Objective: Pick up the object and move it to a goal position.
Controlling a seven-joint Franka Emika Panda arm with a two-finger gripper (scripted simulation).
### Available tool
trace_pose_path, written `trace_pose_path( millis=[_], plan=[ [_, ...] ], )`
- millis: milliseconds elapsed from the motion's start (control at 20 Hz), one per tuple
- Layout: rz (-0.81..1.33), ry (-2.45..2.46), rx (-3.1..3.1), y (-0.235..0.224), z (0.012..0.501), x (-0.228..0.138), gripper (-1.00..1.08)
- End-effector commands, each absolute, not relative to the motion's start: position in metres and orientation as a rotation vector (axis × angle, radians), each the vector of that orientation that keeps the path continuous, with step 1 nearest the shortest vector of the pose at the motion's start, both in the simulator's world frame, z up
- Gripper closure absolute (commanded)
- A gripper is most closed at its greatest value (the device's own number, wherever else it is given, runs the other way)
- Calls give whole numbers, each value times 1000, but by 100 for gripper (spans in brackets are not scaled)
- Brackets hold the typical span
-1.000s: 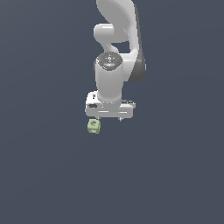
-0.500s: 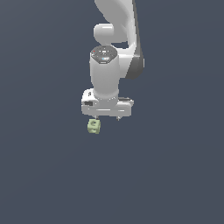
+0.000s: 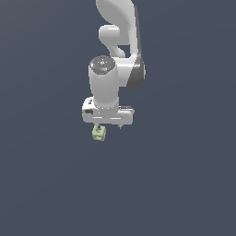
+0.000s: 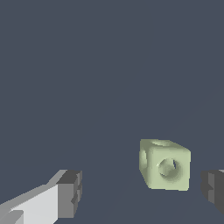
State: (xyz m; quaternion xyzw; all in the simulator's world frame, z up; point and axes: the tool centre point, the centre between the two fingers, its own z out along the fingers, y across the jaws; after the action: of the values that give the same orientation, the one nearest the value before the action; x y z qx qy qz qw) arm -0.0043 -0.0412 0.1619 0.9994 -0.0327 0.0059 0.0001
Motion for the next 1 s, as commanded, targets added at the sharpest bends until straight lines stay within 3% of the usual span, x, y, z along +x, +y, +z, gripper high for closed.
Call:
trace_pose_path(
  millis=[0,450,950],
  plan=[
    [14,-122,3140,-54,148,-11,-92],
    [2,-188,3136,-97,99,-39,-92],
    [-1,-202,3135,-105,87,-45,-92]
  ],
)
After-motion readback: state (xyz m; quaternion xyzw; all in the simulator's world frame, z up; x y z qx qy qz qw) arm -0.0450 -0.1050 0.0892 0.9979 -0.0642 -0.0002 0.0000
